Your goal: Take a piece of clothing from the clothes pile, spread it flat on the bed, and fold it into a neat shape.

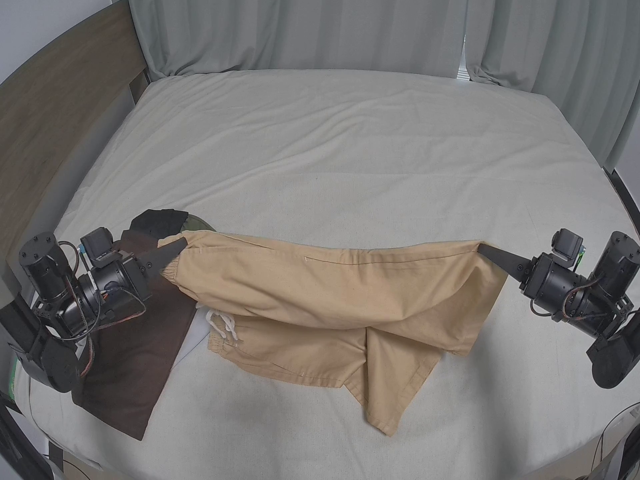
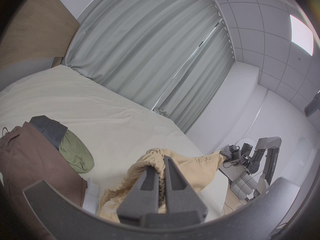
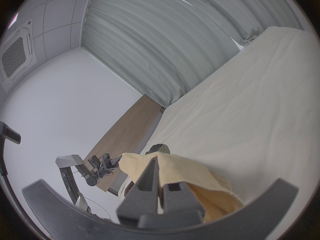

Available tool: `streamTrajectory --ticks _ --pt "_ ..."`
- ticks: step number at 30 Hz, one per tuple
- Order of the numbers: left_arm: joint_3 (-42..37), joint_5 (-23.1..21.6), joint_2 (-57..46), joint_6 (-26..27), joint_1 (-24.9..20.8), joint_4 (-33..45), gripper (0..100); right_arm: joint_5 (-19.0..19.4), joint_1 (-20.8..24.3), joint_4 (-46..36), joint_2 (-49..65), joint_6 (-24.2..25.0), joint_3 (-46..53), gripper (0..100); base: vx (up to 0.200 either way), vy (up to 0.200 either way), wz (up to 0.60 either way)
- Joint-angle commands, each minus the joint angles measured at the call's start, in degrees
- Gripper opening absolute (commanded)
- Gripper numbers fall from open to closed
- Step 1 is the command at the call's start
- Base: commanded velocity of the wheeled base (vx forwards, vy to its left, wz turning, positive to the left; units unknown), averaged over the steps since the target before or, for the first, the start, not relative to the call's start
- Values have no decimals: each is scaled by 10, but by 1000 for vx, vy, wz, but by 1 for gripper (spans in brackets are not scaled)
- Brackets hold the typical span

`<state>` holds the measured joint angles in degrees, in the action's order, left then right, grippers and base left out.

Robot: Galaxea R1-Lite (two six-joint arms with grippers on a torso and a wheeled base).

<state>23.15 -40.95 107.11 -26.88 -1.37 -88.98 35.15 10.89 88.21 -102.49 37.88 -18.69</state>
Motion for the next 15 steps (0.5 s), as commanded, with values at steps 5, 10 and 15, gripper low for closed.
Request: streamTrajectory --ticks 5,10,15 --pt "1 0 4 0 0 -1 0 0 -10 0 1 0 -10 0 0 0 0" --pt "3 1 6 0 3 -1 0 0 -23 0 0 0 -18 0 0 0 0" --pt "8 2 10 0 6 -1 0 0 -26 0 3 1 -22 0 0 0 0"
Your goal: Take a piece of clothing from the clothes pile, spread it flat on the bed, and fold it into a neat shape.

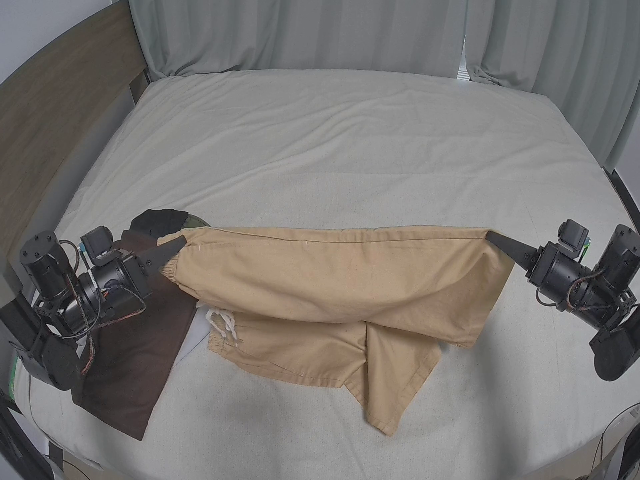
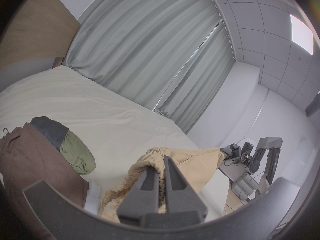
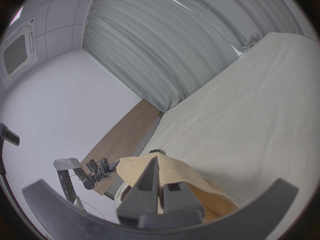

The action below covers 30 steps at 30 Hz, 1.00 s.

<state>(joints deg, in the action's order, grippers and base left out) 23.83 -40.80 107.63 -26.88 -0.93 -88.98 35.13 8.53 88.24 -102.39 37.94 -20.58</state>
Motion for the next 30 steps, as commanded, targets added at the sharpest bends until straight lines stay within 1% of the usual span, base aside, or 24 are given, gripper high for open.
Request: streamTrajectory --ticks 1,8,19,21,24,26,30 --pt "2 0 7 0 2 -1 0 0 -4 0 2 0 -4 0 0 0 0" --pt "17 5 18 1 6 -1 0 -1 -14 0 0 0 -11 0 0 0 0" --pt "31 8 19 1 5 -1 0 -2 -10 0 -1 -1 -10 0 0 0 0" --pt "37 16 19 0 5 -1 0 -2 -7 0 -1 -1 -10 0 0 0 0" --pt "46 41 21 -2 1 -1 0 -3 -10 0 -1 -1 -17 0 0 0 0" --pt "50 55 28 -2 -1 -1 0 -11 -10 -1 -4 -1 -24 0 0 0 0" --pt "73 77 48 0 -7 -1 0 -17 -12 0 -37 0 -46 0 0 0 0"
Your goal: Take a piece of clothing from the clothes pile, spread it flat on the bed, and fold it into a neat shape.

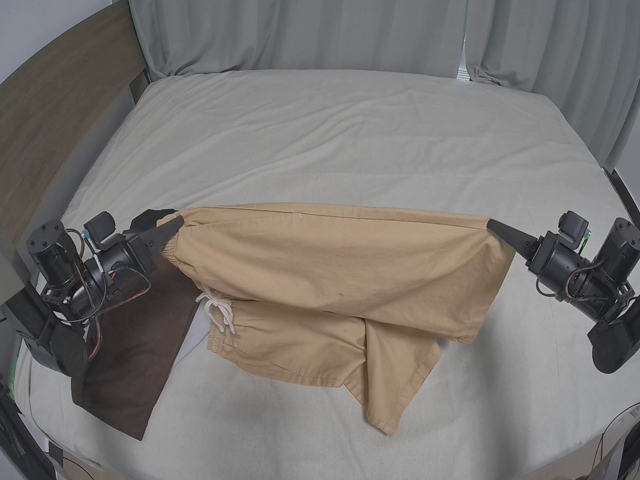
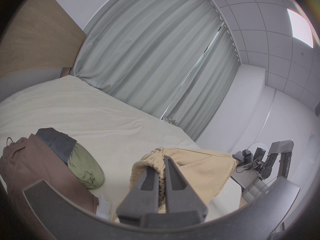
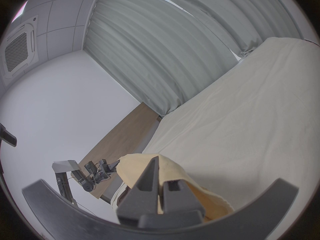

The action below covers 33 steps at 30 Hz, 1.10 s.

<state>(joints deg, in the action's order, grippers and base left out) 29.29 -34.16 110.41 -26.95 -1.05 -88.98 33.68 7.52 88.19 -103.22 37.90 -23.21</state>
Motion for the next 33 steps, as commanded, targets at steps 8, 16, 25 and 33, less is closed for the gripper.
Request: streamTrajectory --ticks 8,16,25,33 --pt "58 37 43 -2 -22 -1 0 -5 -3 1 -73 2 -76 0 0 0 0" --pt "110 98 90 -4 -56 0 0 -7 -15 0 -118 2 -128 0 0 0 0" --pt "161 146 142 -6 -57 0 0 -5 -32 0 -167 28 -176 0 0 0 0" --pt "218 170 188 -6 -64 0 0 -7 -31 0 -212 30 -225 0 0 0 0"
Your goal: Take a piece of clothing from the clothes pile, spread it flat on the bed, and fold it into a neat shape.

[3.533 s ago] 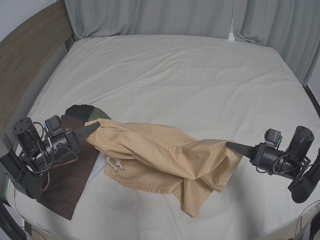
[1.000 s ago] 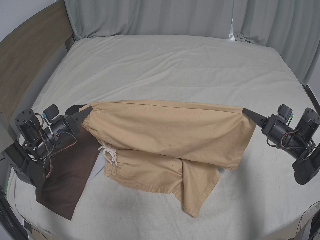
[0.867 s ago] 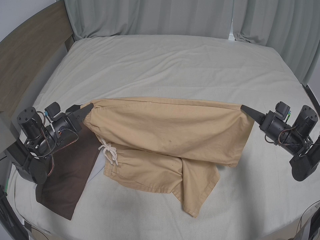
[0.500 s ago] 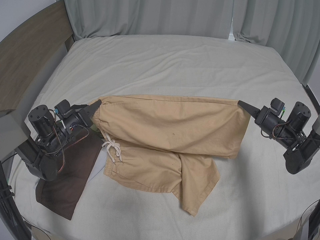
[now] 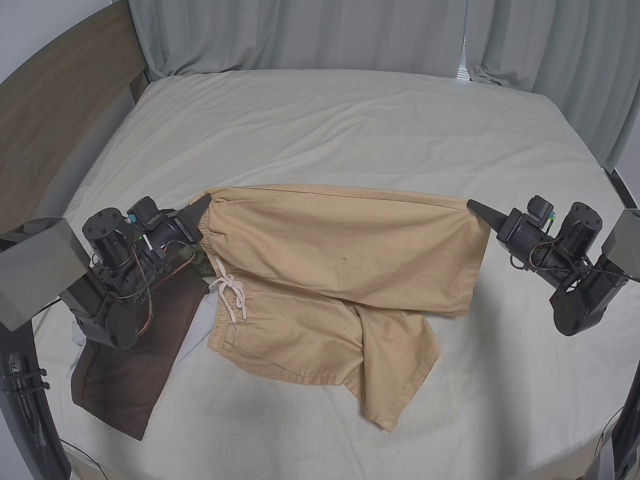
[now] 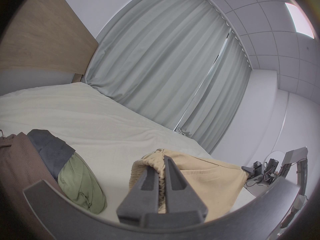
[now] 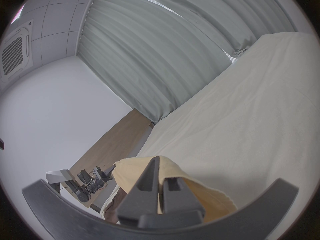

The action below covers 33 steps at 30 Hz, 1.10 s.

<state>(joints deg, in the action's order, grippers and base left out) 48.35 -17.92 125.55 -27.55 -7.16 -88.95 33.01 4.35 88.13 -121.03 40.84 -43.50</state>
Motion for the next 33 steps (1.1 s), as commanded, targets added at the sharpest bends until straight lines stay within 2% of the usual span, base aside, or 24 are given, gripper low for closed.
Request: streamTrajectory --ticks 1,14,33 --pt "34 10 43 0 -3 0 0 -1 0 0 -40 0 -28 0 0 0 0" --pt "135 43 109 -3 -8 1 0 -1 -1 0 -102 3 -113 0 0 0 0" --pt "199 51 161 -32 -7 2 0 -2 -7 -3 -181 19 -233 0 0 0 0"
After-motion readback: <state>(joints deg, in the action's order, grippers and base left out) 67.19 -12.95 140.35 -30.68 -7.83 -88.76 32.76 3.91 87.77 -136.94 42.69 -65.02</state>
